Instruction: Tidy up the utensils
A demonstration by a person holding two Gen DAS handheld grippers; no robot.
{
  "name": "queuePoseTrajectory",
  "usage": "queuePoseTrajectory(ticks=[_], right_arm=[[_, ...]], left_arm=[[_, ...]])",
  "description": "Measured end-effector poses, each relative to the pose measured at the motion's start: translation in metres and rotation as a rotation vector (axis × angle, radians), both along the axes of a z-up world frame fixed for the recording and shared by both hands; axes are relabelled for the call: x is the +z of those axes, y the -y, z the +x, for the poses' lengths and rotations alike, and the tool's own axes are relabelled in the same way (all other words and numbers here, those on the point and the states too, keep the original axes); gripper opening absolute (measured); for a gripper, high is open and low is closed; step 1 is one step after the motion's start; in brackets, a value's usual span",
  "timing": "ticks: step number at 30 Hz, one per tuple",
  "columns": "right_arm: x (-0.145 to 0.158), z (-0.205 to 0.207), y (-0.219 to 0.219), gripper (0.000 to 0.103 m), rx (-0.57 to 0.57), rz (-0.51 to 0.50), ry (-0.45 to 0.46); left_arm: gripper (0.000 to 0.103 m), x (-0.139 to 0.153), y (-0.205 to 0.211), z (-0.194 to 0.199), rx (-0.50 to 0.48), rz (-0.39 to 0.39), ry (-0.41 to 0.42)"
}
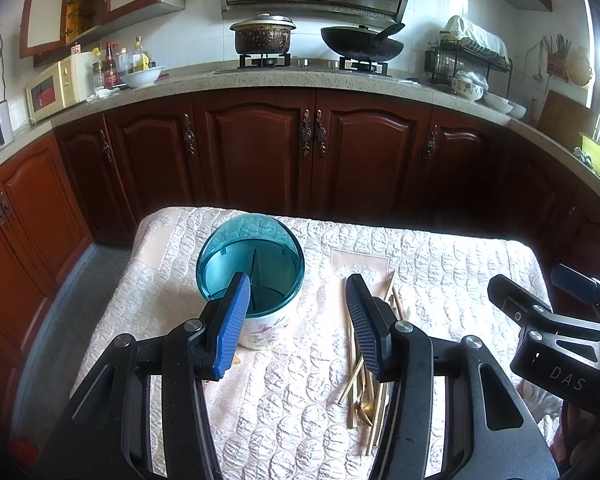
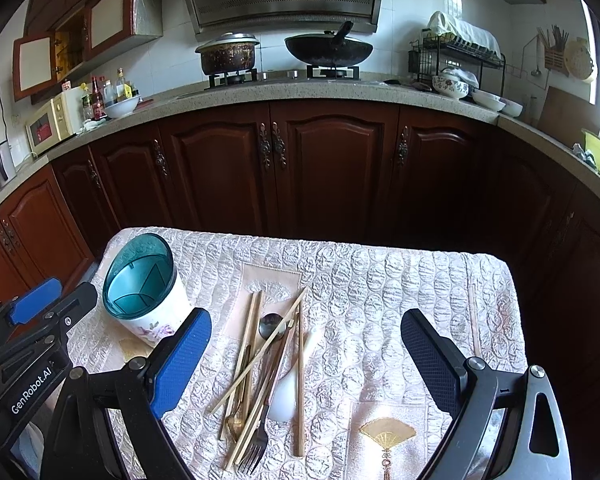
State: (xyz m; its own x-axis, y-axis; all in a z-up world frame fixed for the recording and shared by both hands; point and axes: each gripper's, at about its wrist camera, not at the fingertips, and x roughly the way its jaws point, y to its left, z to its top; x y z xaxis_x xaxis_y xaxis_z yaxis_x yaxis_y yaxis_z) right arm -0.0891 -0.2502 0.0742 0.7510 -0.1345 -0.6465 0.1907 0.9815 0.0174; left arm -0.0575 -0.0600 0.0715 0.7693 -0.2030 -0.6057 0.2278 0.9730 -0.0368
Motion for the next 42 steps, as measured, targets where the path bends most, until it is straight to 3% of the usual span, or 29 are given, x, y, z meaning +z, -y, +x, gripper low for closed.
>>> queuePoseTrajectory(ticks=[10,15,18,20,22,24,25,29,37,42], right_arm=[[-0.015,0.008,0.012,0.095,-0.004,0.015,-0.036],[-0.043,0.017,0.034,0.094,0.031,0.049,-0.088],[-0.071,0.030,0.047,0.079,0.068,0.078,-0.155],[-0.091,0.040,0.059,0.061,0.078,0.128,-0.193],[-0.109,0.052,0.070,0.054,0.089,0.210,-0.221],[-0.126,0.065,0.076,0.053,0.105,0.275,-0.238],[-0.135,0.073,0.077,0.047,0.118,0.295,-0.250],[-0.162,0.107,0.078,0.036,0.137,0.321,-0.295],[-0.186,0.165,0.076,0.022,0.207,0.386,-0.361],[-0.196,0.176,0.080,0.008,0.232,0.405,-0.397]], left_arm=[[0.049,-0.012,0.008,0.010,-0.024,0.006,-0.039],[0.049,-0.027,0.015,0.020,-0.103,0.003,-0.114],[0.049,-0.041,0.027,0.029,-0.160,0.009,-0.169],[0.049,-0.049,0.037,0.037,-0.186,0.037,-0.191],[0.049,-0.056,0.048,0.046,-0.208,0.058,-0.211],[0.049,-0.062,0.058,0.058,-0.228,0.061,-0.241],[0.049,-0.064,0.061,0.063,-0.230,0.064,-0.252],[0.049,-0.068,0.073,0.076,-0.235,0.095,-0.255],[0.049,-0.076,0.095,0.099,-0.261,0.146,-0.265],[0.049,-0.085,0.113,0.109,-0.294,0.173,-0.286]])
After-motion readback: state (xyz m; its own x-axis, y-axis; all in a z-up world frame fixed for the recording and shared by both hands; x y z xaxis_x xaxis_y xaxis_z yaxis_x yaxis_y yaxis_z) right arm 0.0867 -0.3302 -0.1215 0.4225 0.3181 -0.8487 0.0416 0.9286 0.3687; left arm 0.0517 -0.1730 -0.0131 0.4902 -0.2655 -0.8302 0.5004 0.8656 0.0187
